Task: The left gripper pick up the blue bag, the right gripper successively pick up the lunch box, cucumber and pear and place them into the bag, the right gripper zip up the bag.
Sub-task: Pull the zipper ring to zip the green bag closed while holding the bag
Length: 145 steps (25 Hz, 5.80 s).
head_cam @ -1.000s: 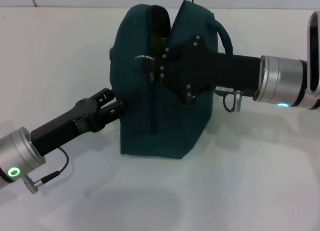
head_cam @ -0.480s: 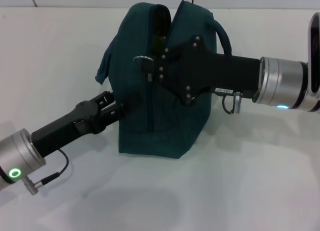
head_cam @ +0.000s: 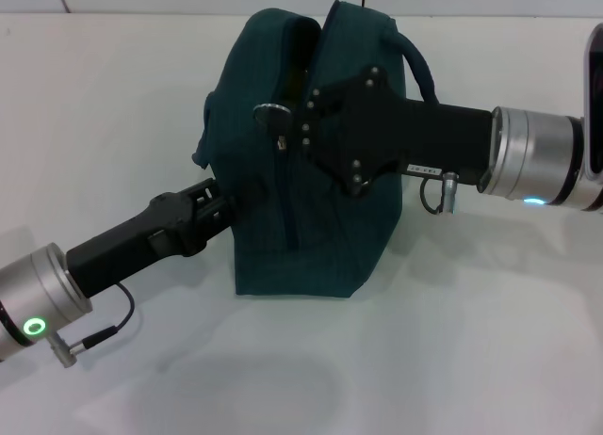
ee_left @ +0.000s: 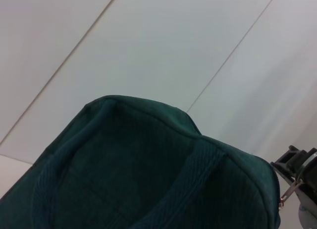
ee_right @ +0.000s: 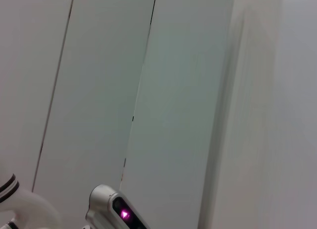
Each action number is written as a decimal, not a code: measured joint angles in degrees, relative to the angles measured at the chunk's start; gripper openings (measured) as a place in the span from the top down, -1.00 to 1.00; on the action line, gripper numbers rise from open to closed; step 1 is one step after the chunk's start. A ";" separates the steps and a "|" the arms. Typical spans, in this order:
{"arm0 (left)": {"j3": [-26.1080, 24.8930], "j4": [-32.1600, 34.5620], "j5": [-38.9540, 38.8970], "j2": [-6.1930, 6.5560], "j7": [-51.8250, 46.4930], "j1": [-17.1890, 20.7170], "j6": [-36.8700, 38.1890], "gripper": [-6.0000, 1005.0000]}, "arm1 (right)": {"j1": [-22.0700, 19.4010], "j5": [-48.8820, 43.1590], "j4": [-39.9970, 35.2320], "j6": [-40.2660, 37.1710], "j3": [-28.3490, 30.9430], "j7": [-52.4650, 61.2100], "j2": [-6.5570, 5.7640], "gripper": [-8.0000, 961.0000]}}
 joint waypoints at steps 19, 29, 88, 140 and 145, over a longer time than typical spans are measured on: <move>2.68 0.00 0.41 0.00 2.42 -0.07 0.20 0.52 | -1.35 2.53 -0.41 -0.72 0.90 5.04 -0.26 0.97; 3.19 -0.52 0.55 -0.11 4.21 -0.07 1.11 0.79 | -1.34 2.23 -0.04 2.74 0.89 12.18 -0.36 0.97; 10.01 -3.49 -0.08 0.06 21.61 0.13 5.91 0.88 | -1.57 2.00 1.93 1.25 4.69 16.56 -0.71 0.97; 8.67 -5.96 -0.95 0.16 20.19 -0.95 -0.46 0.84 | -1.65 1.99 3.54 0.27 7.96 16.38 -0.88 0.97; 8.67 -5.97 -0.79 0.16 21.83 -0.74 1.31 0.85 | -1.46 1.99 3.53 0.83 7.99 16.36 -0.88 0.97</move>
